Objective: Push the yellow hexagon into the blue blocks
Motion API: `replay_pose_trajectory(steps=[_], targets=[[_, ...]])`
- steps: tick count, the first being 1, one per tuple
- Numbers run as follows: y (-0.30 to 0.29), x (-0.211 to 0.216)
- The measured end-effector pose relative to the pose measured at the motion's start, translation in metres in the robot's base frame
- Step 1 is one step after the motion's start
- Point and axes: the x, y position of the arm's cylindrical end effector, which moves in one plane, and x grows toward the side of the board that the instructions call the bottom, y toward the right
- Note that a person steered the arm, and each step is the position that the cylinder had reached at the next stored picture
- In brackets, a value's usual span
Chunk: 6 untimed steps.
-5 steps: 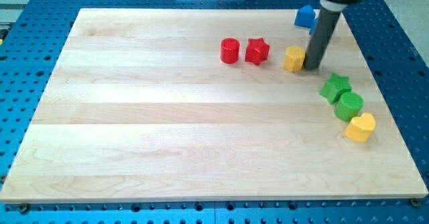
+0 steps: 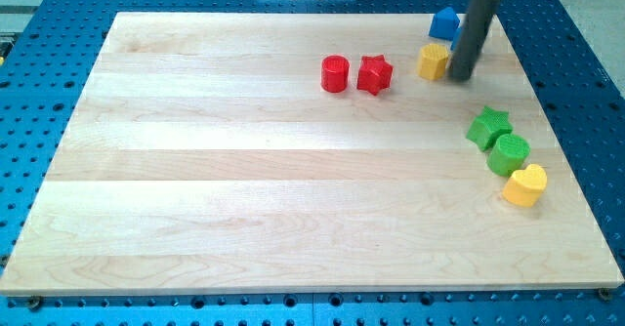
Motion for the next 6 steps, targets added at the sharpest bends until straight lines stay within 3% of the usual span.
replay_pose_trajectory(steps=[1, 3, 4, 5, 6], targets=[[0.005, -0.007], [-0.081, 0.061], [-0.096, 0.041], [-0.029, 0.0], [-0.016, -0.003]])
